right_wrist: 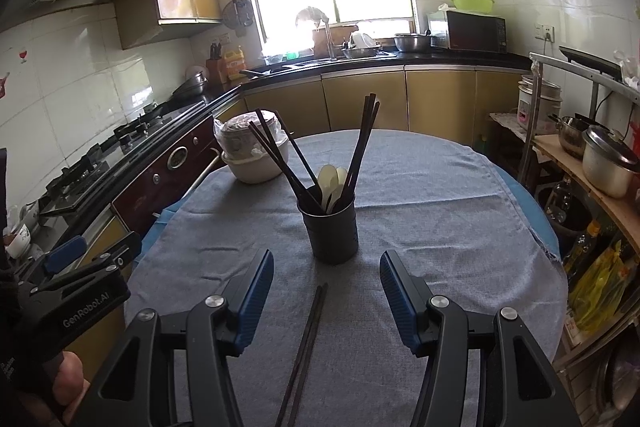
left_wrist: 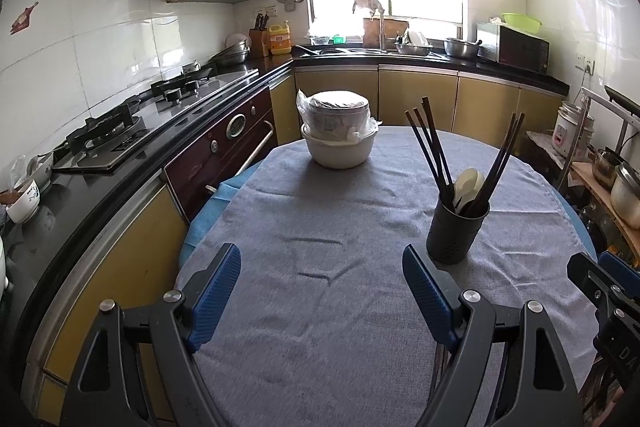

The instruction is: Organize utensils

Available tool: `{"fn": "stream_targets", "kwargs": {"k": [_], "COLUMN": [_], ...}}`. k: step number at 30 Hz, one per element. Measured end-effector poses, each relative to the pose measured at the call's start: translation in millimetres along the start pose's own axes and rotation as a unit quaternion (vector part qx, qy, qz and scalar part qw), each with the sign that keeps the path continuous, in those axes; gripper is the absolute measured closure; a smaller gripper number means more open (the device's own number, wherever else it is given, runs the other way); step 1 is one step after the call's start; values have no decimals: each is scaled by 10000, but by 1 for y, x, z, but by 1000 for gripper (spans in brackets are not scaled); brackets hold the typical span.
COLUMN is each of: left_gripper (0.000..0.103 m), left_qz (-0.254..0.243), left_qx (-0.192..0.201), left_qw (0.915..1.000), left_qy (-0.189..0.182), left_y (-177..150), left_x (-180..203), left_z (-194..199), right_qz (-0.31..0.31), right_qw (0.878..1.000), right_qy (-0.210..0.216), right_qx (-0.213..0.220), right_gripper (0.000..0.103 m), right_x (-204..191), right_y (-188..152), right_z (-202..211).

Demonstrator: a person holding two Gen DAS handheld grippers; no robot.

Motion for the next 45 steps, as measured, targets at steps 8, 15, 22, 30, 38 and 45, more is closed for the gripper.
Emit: {"fn": "stream_targets", "kwargs": {"k": [8,15,22,30,38,45], "left_gripper": [19,19,19,19,19,19], "left_qz": [4,-18,-14,-10,3,-11], "left_qx": [49,103,138,207,291,360], "left_qw": [10000,9999,9998,9997,9994,9991], "left_qy": [40,83,113,158,205,206], "left_y": [0,2,2,2,4,6], "left_x": [1,3,2,0,-4,-5], "left_z": [7,15,23,32,41,48], "right_qz": [-12,-33,-56,-28,-7,23], "right_qw": [10000,9999,9998,9996,9995,9992], "right_qy": [49,89,139,151,169,184], "right_qx": [56,115,148,218,277,365], "right_gripper": [45,45,45,44,44,44], "right_x": [1,3,4,3,1,-2], "right_y": [-1,0,2,2,3,5], "right_z": [6,14,19,26,32,40]}}
Point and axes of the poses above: each gripper's, at about its wrist camera, not at the fingertips, and z roughly against the way its jaws point, x to its right, y to its top, the point moved 1 cm from there along -z, roughly the way its jaws point, and after that the axes turned 12 degrees about -z, right-handed, at the moved point
